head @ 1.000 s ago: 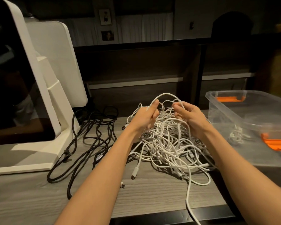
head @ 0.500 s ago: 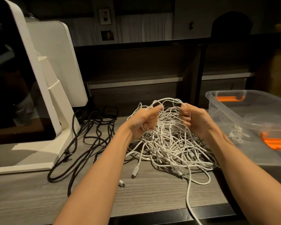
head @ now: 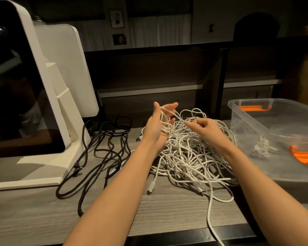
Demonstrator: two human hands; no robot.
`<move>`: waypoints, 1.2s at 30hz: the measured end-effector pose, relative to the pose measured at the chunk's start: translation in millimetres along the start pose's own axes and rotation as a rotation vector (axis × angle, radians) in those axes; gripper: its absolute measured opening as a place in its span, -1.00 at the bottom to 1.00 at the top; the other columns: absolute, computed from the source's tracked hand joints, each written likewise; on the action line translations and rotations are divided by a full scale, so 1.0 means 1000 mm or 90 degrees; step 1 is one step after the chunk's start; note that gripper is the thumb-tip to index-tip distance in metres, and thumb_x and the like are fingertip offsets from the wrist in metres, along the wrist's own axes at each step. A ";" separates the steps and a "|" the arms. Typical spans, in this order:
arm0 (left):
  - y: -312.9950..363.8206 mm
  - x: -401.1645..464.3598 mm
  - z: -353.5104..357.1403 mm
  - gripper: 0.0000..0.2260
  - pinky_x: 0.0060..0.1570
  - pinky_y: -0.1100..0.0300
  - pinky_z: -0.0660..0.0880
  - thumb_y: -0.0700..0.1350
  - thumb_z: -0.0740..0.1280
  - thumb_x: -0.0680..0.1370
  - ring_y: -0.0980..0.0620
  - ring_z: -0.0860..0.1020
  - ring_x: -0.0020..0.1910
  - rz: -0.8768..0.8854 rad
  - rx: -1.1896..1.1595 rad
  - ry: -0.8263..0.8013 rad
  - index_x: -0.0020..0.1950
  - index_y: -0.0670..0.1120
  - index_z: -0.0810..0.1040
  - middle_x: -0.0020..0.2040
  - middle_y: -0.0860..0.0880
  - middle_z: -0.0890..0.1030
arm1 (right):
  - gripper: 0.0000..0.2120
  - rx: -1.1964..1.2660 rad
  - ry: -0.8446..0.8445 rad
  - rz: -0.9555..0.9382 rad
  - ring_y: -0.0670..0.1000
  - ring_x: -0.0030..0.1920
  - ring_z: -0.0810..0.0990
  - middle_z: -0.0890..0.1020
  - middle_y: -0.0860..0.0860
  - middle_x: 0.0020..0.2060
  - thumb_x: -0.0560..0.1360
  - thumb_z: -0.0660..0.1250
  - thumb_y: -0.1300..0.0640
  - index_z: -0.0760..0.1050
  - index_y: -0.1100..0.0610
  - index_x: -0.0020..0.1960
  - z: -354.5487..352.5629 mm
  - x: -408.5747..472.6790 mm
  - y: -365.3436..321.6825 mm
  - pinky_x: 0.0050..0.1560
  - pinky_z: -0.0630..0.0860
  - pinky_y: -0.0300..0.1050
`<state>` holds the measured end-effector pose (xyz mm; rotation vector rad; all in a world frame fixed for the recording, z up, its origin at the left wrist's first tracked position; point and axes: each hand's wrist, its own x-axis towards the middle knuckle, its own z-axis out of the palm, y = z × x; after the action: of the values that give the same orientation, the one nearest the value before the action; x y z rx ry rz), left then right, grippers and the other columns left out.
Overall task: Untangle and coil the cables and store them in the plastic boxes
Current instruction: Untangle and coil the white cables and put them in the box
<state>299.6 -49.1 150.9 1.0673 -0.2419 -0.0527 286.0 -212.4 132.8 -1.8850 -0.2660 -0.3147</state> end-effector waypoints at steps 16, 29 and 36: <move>-0.002 -0.002 0.010 -0.43 -0.52 0.36 0.26 0.23 -0.16 0.65 0.15 0.38 -0.50 0.015 0.345 0.041 -0.38 -0.08 0.29 -0.51 0.06 0.44 | -0.75 0.105 0.007 0.001 -0.12 -0.44 0.44 0.53 -0.01 -0.41 0.42 0.47 0.02 0.40 0.05 -0.13 0.010 -0.003 -0.009 -0.35 0.35 -0.25; -0.002 -0.011 0.012 -0.46 -0.27 0.32 0.35 0.28 -0.02 0.62 0.11 0.34 -0.43 -0.012 0.604 -0.213 -0.34 -0.10 0.33 -0.45 0.00 0.30 | -0.77 0.103 0.072 -0.094 -0.17 -0.39 0.39 0.43 -0.05 -0.37 0.49 0.32 0.35 0.37 0.09 0.02 0.004 0.002 -0.003 -0.32 0.38 -0.29; -0.012 0.003 -0.001 -0.54 -0.42 0.25 0.35 0.15 0.13 0.65 0.13 0.30 -0.55 0.055 0.427 -0.004 -0.30 -0.12 0.49 -0.51 0.06 0.29 | -0.82 0.008 -0.074 -0.005 0.01 -0.37 0.47 0.52 0.09 -0.31 0.42 0.46 0.13 0.53 0.15 -0.04 -0.002 0.002 -0.003 -0.33 0.43 -0.17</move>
<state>304.0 -54.5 140.3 1.7212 -0.3207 0.1118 286.7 -213.5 137.1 -1.8932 -0.3528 -0.2080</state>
